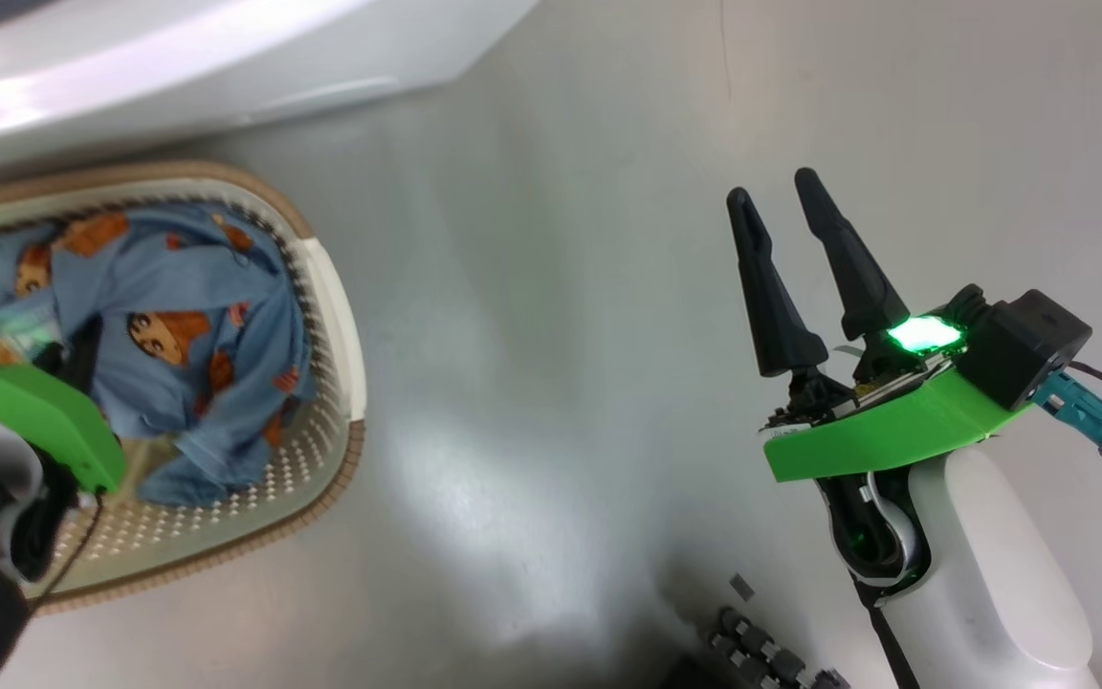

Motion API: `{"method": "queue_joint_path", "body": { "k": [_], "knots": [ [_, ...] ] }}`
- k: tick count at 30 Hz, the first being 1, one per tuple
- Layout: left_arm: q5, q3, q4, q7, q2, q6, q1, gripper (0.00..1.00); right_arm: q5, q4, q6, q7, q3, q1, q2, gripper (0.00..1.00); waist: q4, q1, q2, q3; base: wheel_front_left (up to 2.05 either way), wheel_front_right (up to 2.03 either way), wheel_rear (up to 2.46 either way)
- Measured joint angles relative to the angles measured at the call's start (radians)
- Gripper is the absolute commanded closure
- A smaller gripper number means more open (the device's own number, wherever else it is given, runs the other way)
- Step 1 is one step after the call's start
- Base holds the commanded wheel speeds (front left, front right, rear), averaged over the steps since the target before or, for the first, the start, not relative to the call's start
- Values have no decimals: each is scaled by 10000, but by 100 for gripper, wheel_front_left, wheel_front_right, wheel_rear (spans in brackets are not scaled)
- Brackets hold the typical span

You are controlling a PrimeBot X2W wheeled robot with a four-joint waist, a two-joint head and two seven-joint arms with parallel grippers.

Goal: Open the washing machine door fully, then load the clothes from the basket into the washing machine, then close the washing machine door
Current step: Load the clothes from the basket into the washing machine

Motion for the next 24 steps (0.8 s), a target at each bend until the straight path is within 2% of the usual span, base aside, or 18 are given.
{"method": "queue_joint_path", "body": {
  "k": [8,11,17,24],
  "knots": [
    [-688,-12,-1049,-499,42,0,1028,100,-221,374,0,-2,-104,218,-4,0,290,0,-1,-1255,0,0,0],
    [-725,290,-1427,-514,44,0,1411,100,-366,560,0,-2,-134,474,-6,0,419,0,0,-1760,0,0,0],
    [-159,1785,-2416,-533,-71,0,2319,100,-485,823,0,-2,-203,796,-10,0,715,0,0,-2750,0,0,0],
    [727,3306,-3417,-533,-579,0,3735,100,-640,1116,0,-2,-337,1201,-13,0,1046,0,0,-3883,0,0,0]
  ]
}}
